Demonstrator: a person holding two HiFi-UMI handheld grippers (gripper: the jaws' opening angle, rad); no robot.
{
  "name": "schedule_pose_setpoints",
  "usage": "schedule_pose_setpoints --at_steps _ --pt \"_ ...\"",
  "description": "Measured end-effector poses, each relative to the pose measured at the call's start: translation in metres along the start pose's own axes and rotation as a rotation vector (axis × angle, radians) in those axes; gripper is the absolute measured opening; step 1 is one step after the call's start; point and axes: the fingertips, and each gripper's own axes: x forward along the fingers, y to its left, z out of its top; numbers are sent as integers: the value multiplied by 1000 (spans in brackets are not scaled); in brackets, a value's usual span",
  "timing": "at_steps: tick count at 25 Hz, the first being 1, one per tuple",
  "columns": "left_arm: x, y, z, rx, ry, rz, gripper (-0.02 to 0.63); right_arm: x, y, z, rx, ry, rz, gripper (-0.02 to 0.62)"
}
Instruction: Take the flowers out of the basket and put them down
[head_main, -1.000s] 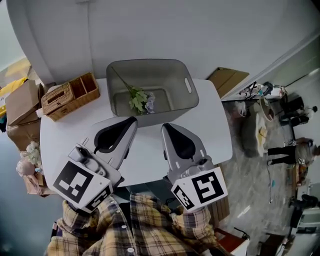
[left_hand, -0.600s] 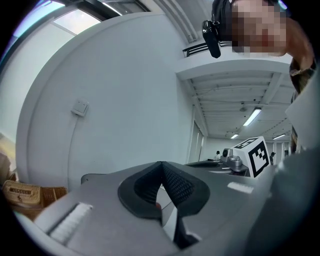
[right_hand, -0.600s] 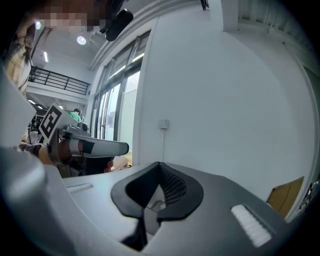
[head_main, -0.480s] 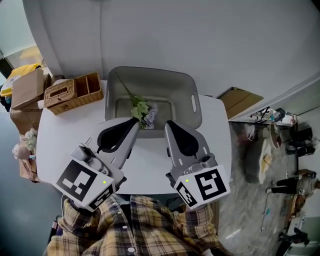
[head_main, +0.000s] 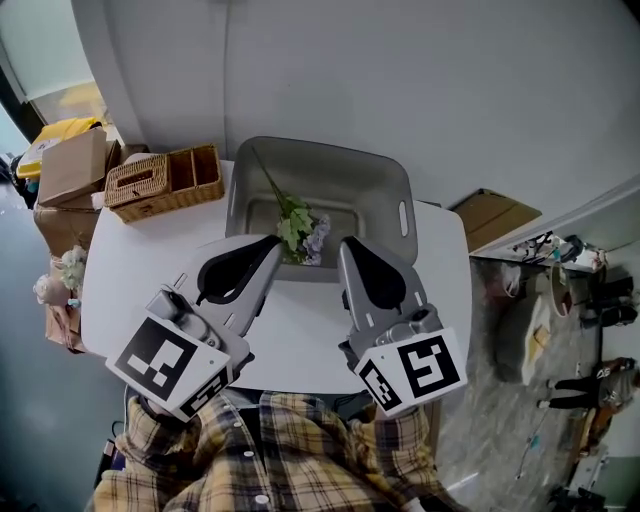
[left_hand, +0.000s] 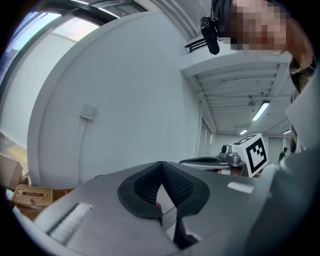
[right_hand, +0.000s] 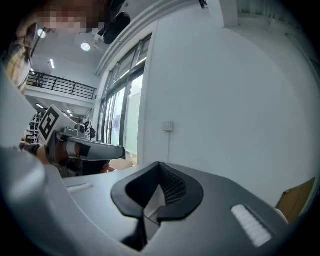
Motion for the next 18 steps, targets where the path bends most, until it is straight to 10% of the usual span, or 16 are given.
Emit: schedule_pose_setpoints --at_steps 18 --pt "5 24 -13 -18 31 6 12 47 -7 -17 -8 119 81 6"
